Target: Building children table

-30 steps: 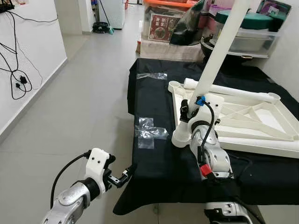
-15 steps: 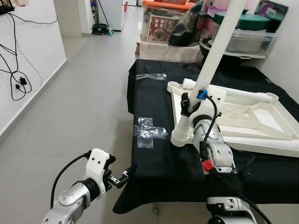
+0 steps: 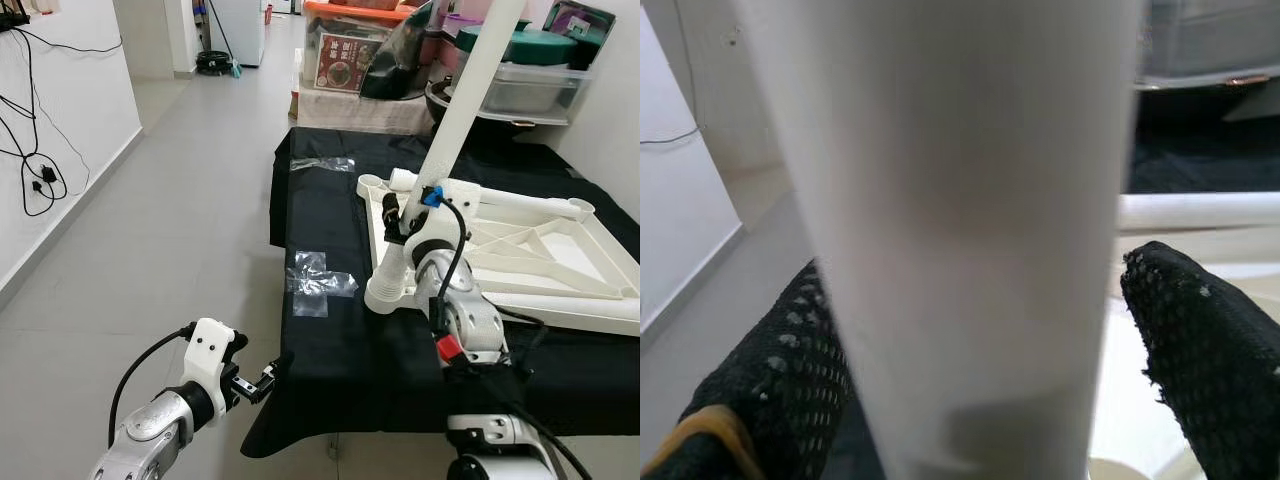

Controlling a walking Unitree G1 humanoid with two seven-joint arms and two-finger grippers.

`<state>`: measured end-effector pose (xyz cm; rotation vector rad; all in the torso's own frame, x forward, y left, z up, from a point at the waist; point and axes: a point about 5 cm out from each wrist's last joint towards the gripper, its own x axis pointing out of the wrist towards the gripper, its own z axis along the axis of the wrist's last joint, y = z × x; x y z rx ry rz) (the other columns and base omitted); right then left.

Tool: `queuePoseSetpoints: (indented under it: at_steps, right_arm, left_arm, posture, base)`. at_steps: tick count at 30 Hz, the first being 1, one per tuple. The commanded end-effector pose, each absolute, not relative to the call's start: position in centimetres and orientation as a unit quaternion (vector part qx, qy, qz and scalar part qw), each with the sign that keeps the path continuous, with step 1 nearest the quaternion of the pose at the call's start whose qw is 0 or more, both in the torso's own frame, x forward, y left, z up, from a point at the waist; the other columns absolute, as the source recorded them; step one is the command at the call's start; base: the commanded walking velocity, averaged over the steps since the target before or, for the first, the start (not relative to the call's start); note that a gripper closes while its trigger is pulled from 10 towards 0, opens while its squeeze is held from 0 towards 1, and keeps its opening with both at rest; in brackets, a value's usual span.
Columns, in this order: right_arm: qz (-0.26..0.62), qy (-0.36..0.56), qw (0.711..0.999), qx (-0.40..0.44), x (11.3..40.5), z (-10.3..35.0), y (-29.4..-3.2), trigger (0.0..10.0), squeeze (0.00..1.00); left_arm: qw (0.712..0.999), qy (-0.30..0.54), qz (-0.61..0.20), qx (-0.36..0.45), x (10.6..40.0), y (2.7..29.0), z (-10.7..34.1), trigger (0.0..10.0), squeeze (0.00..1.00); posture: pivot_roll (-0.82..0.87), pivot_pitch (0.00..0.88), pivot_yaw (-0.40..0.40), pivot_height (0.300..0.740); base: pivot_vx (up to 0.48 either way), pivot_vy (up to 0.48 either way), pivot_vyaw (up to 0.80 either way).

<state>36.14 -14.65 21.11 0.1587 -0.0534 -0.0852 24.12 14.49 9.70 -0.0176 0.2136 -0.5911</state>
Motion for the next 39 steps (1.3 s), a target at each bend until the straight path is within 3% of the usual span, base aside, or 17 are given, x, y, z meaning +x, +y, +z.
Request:
queuePoseSetpoints:
  at_steps: [1,17,24,39]
  right_arm:
    - [-0.039,-0.021,0.996,0.077,36.3,21.1,-14.8,10.0,0.00]
    - [-0.020,-0.027,0.998,0.058,36.7,21.7,-15.6,10.0,0.00]
    - [-0.005,-0.031,0.999,0.039,36.8,22.0,-17.4,10.0,0.00]
    - [0.038,-0.038,0.998,0.038,36.9,22.7,-17.7,10.0,0.00]
  left_arm:
    - [0.948,0.110,-0.298,-0.004,24.1,14.3,9.4,10.0,0.00]
    - [0.947,0.111,-0.300,-0.004,24.1,14.2,9.4,10.0,0.00]
    - [0.947,0.112,-0.300,-0.003,24.0,14.4,9.3,10.0,0.00]
    - [0.946,0.113,-0.304,-0.001,24.1,14.4,9.4,10.0,0.00]
  posture:
    - [0.02,0.000,-0.104,0.740]
    - [0.01,0.000,-0.100,0.740]
    - [0.01,0.000,-0.097,0.740]
    - [0.02,0.000,-0.087,0.740]
  base:
    - [0.000,0.000,0.00]
    - [0.000,0.000,0.00]
    - [0.000,0.000,0.00]
    - [0.000,0.000,0.00]
